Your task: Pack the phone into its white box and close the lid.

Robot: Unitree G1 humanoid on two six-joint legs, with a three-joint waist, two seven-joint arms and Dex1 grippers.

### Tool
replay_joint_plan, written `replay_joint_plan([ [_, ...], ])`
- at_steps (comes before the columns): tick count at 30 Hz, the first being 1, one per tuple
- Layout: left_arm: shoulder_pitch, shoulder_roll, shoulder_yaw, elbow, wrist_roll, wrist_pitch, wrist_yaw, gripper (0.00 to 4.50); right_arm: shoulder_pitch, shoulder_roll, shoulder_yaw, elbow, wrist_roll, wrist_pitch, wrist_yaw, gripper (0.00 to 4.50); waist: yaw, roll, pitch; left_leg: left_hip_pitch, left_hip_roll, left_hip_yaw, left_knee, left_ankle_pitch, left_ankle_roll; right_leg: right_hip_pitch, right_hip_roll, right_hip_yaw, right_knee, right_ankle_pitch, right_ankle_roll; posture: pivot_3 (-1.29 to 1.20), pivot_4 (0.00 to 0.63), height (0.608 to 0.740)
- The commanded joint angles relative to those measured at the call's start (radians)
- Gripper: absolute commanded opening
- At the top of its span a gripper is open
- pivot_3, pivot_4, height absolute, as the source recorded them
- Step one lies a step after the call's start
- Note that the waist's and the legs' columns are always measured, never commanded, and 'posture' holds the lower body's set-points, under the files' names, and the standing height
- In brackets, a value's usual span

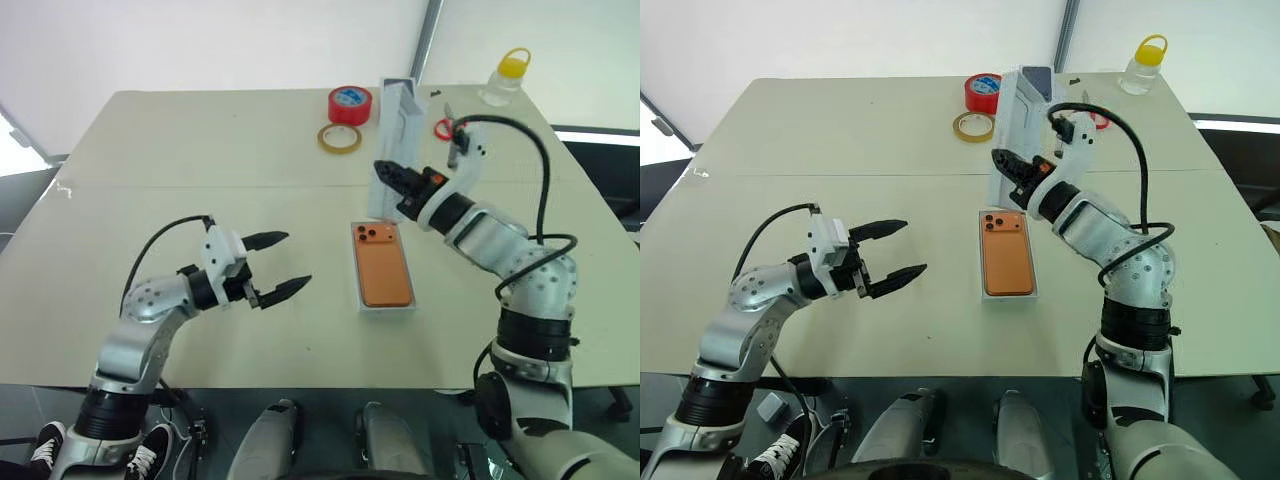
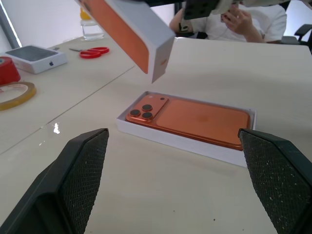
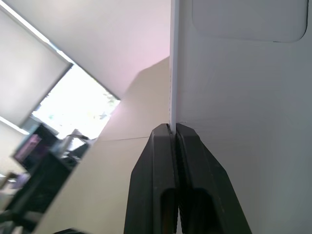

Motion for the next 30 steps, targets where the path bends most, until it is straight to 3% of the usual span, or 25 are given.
replay_joint_plan([
  [1, -0.024, -0.006, 0.041, -0.005, -0.016, 0.017, 0.046, 4.50, 0.056, 0.027, -0.004, -0.044, 0.254, 0.041, -0.068, 0.05, -0.002, 0.000, 0.000, 0.000, 0.000, 0.000, 0.000, 0.000, 0.000, 0.000, 0.000, 0.000, 0.000, 0.000, 0.000, 0.00, 0.150, 0.740],
  [4, -0.031, -0.007, 0.066, -0.004, -0.037, 0.051, 0.072, 4.50, 0.109, 0.007, 0.052, -0.077, 0.456, 0.050, -0.124, 0.05, -0.007, 0.002, 0.001, 0.000, 0.000, 0.000, -0.001, 0.000, 0.000, -0.001, 0.000, 0.001, 0.001, 0.000, 0.000, 0.00, 0.150, 0.740],
  [10, -0.029, -0.015, 0.086, -0.021, -0.067, 0.099, 0.117, 4.50, 0.187, -0.064, 0.142, -0.121, 0.665, -0.001, -0.180, 0.05, -0.005, 0.002, 0.001, 0.000, 0.000, 0.000, 0.000, 0.000, 0.000, -0.001, 0.000, 0.001, 0.001, 0.000, 0.000, 0.00, 0.150, 0.740],
  [17, -0.015, -0.029, 0.080, -0.055, -0.090, 0.123, 0.140, 4.50, 0.243, -0.138, 0.246, -0.143, 0.680, 0.006, -0.160, 0.05, -0.004, 0.002, 0.001, 0.000, 0.000, 0.000, -0.001, 0.000, 0.000, -0.001, 0.000, 0.001, 0.000, 0.000, 0.000, 0.00, 0.150, 0.740],
  [22, 0.004, -0.037, 0.071, -0.071, -0.095, 0.140, 0.145, 4.50, 0.229, -0.132, 0.317, -0.096, 0.679, -0.023, -0.145, 0.05, -0.005, 0.002, 0.001, 0.000, 0.001, 0.000, 0.000, 0.000, 0.000, -0.001, 0.000, 0.001, 0.000, 0.000, 0.000, 0.00, 0.150, 0.740],
  [25, 0.016, -0.035, 0.057, -0.076, -0.099, 0.142, 0.127, 3.58, 0.211, -0.112, 0.349, -0.044, 0.668, -0.033, -0.147, 0.00, -0.004, 0.002, 0.001, 0.000, 0.001, 0.000, 0.000, 0.000, 0.000, -0.001, 0.000, 0.001, 0.000, 0.000, 0.000, 0.00, 0.150, 0.740],
  [30, 0.030, -0.056, 0.031, -0.070, -0.071, 0.139, 0.158, 1.03, 0.197, -0.097, 0.361, 0.024, 0.635, -0.046, -0.153, 0.00, -0.001, 0.002, 0.002, 0.000, 0.000, 0.000, 0.000, 0.000, 0.000, -0.001, 0.000, 0.001, 0.000, 0.000, 0.000, 0.00, 0.150, 0.740],
])
